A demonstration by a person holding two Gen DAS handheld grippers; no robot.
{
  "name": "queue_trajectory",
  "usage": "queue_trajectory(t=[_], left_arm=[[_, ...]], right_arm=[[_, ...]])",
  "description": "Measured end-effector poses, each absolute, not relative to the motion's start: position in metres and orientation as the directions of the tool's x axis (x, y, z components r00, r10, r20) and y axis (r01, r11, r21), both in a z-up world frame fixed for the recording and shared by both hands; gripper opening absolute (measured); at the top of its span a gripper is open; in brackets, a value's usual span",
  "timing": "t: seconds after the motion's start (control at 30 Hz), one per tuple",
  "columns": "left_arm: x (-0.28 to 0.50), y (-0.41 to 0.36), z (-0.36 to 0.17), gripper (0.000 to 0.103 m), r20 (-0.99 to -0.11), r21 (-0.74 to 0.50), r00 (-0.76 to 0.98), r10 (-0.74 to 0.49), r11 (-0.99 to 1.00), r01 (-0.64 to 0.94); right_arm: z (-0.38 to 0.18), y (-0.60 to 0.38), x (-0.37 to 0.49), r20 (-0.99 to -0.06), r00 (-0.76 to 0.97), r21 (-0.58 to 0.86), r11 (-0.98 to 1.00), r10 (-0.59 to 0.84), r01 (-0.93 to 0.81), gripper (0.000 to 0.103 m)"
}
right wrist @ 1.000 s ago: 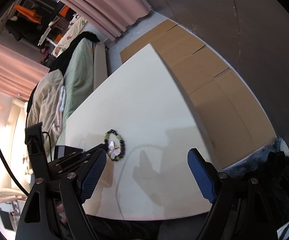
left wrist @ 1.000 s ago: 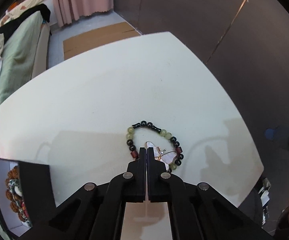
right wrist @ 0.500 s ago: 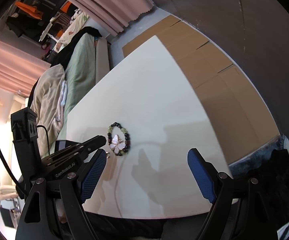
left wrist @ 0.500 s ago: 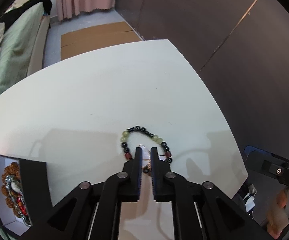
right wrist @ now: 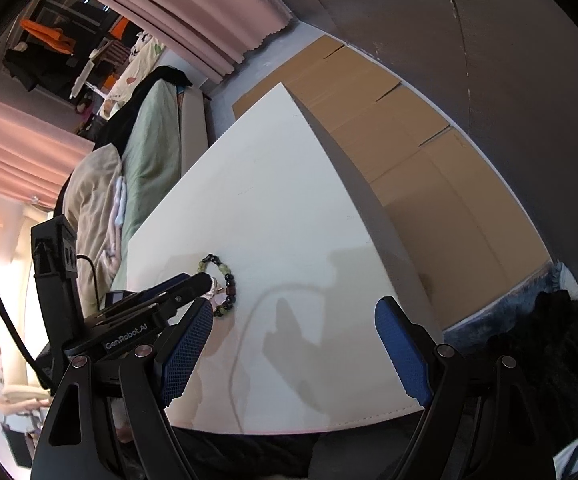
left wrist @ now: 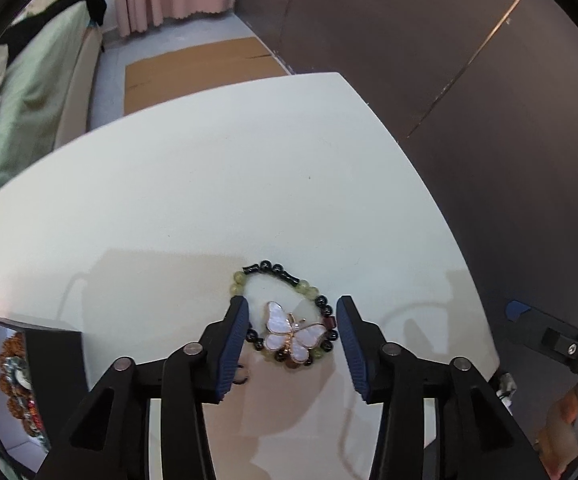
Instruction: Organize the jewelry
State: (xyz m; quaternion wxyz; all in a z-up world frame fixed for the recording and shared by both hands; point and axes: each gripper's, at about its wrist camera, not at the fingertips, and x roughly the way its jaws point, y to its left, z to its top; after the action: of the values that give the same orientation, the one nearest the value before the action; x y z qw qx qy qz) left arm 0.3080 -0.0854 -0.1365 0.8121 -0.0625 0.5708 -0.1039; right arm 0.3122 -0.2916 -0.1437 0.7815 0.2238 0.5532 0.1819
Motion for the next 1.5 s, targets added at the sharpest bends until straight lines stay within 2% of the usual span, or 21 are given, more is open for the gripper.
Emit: queue_trajectory(t=[0.27,0.4,0.53,0.57,0.63,0.83,1.07,1.27,1.5], left_arm=[[0.301,-0.090,-0.149,0.037,-0.920,-0.173,0.330,-0.209,0.975,0.137],[0.295,-0.090,-0.149,0.037,-0.918,-0.169,0.334,-0.212,0.974,0.154],[0.290,-0.100,-0.151,0.036,-0.925,-0.089,0.345,-0.158,0.974,0.208],[0.292,-0.100,-0.151,0.036,-0.924,-0.092,0.346,-0.161,0.974,0.208],[0.297,-0.095,-0.155,0.027,-0.928,-0.128,0.323,-0.184,0.974,0.186],[0.300,-0.091,-0.154,0.021,-0.928,-0.143,0.316,-0.199,0.971,0.192],[0.292,-0.081,-0.140,0.021,-0.910,-0.199,0.333,-0.247,0.965,0.172],[0.285,-0.063,-0.115,0.021,-0.890,-0.198,0.389,-0.239,0.970,0.142],[0.274,-0.028,-0.094,0.021,-0.873,-0.205,0.436,-0.219,0.975,0.081]], right_arm=[[-0.150,-0.295,0.312,-0.785,0.312,0.557,0.830,0.535,-0.021,0.084],[-0.150,-0.297,0.312,-0.785,0.313,0.559,0.829,0.535,-0.016,0.084],[-0.151,-0.295,0.312,-0.785,0.312,0.559,0.829,0.535,-0.018,0.084],[-0.151,-0.295,0.312,-0.785,0.310,0.559,0.829,0.536,-0.018,0.084],[-0.151,-0.294,0.312,-0.785,0.307,0.560,0.828,0.538,-0.019,0.084],[-0.149,-0.300,0.311,-0.787,0.315,0.555,0.832,0.530,-0.010,0.084],[-0.149,-0.292,0.313,-0.782,0.311,0.564,0.826,0.540,-0.016,0.084],[-0.157,-0.265,0.320,-0.782,0.268,0.570,0.820,0.562,-0.054,0.083],[-0.164,-0.217,0.335,-0.822,0.221,0.509,0.851,0.525,-0.129,0.081]])
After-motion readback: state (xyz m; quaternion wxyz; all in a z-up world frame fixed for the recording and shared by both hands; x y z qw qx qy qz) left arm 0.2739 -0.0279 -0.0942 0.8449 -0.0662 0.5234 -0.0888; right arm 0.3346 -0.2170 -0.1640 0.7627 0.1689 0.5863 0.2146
